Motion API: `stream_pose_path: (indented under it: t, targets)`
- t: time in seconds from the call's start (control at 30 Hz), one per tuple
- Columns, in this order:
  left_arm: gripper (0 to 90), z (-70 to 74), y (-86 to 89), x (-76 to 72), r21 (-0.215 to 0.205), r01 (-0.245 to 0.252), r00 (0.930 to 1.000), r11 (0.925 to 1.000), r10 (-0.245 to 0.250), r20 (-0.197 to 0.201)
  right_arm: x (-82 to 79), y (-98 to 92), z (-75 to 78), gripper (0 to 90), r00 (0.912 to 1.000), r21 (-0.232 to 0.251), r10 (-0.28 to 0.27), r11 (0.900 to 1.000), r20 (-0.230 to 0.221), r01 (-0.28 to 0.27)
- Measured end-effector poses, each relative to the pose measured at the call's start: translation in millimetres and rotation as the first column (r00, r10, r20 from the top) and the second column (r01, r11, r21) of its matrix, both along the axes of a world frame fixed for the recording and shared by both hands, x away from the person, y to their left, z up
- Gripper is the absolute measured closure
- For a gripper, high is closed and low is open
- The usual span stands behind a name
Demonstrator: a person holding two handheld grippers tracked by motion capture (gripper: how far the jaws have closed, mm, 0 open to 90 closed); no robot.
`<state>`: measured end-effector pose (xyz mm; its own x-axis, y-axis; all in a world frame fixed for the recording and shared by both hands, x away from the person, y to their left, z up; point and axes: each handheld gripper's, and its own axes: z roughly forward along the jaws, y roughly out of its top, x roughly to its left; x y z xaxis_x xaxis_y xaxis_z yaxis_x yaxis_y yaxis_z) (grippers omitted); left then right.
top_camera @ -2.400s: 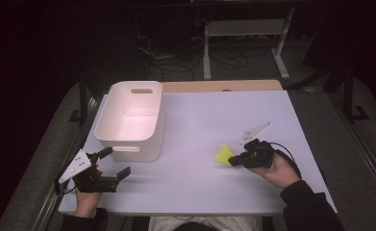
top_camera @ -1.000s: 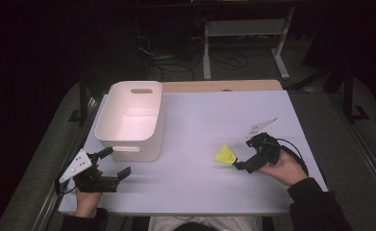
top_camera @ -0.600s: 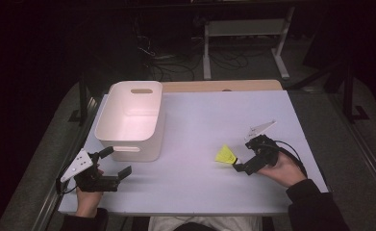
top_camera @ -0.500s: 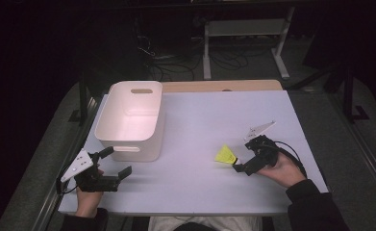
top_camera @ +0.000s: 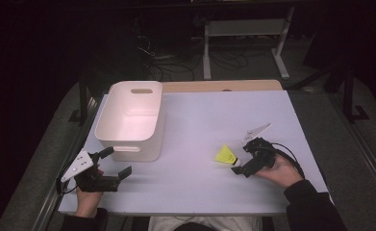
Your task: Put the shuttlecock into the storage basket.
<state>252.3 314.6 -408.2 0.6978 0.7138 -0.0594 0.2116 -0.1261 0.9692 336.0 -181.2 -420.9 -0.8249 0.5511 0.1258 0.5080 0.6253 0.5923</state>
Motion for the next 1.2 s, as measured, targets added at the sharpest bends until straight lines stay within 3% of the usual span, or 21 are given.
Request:
stream_pose_path:
  t: [0.43,0.67,1.2]
  targets:
    - [0.0,0.0,0.0,-0.1,0.000,0.001,1.0000,1.0000,-0.001,0.000,3.7,1.9,-6.5,19.1,0.9989,-0.024,0.046,0.999,-0.003,-0.046]
    - [0.0,0.0,0.0,-0.1,0.001,0.003,1.0000,1.0000,-0.003,-0.001,5.3,1.3,-7.9,33.6,0.9987,-0.046,0.050,0.998,-0.002,-0.050]
    - [0.0,0.1,0.1,-0.2,0.002,0.004,1.0000,1.0000,-0.004,-0.001,10.8,2.6,-12.9,55.7,0.9978,-0.067,0.057,0.996,-0.032,-0.060]
